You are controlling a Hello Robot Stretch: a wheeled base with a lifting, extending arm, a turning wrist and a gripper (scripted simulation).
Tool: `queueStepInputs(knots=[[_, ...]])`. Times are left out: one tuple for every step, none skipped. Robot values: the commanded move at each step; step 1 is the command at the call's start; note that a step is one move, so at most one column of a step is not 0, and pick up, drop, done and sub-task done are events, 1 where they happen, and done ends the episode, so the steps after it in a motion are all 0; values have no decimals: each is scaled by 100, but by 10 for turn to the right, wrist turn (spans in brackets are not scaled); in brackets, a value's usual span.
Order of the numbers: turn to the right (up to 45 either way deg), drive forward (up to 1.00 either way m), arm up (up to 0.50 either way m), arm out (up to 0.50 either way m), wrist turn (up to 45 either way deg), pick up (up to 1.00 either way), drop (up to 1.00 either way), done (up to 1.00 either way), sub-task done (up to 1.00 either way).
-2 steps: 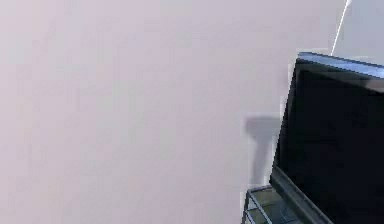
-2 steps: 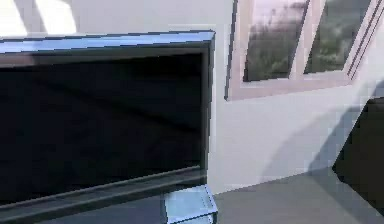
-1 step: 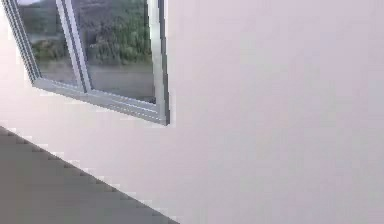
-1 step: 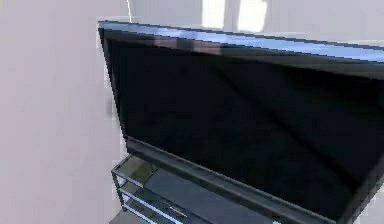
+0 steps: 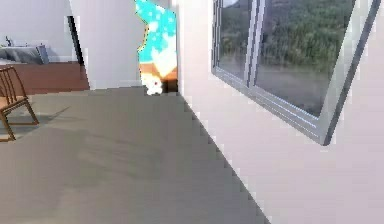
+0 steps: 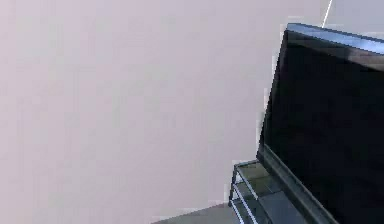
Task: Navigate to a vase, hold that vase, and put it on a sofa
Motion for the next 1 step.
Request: queueStepInputs(knots=[[-300,0,0,0,0,0,0,0,0]])
